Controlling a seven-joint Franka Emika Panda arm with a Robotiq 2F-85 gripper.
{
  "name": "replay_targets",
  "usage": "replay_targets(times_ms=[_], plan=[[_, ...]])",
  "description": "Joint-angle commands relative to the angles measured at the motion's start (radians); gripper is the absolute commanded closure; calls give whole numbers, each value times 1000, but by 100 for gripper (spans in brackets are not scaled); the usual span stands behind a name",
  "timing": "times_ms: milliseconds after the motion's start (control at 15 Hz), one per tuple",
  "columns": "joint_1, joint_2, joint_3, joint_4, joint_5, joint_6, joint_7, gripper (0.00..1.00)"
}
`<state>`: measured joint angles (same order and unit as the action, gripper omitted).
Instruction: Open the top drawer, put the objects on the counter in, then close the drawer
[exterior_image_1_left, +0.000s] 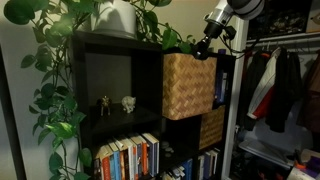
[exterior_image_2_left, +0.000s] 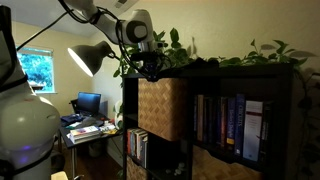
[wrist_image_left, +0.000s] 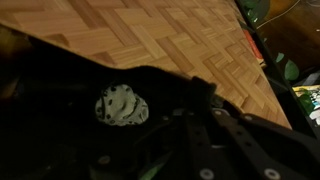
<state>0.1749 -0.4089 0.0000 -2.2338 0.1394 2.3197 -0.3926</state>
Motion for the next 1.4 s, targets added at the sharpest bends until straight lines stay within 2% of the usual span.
replay_targets(times_ms=[0, 67, 133, 200, 333, 867, 1000, 1333], plan=[[16, 7, 11, -27, -11, 96, -27, 94], [19, 13, 14, -27, -14, 113, -30, 94], [19, 21, 17, -21, -19, 123, -30, 89], [19, 25, 20, -19, -24, 130, -33, 68], [12, 24, 29, -17, -42, 132, -17, 56], [-7, -14, 22, 71, -44, -30, 50, 3], [-17, -21, 19, 95, -49, -58, 57, 0], [-67, -8, 2, 149, -77, -44, 93, 0]])
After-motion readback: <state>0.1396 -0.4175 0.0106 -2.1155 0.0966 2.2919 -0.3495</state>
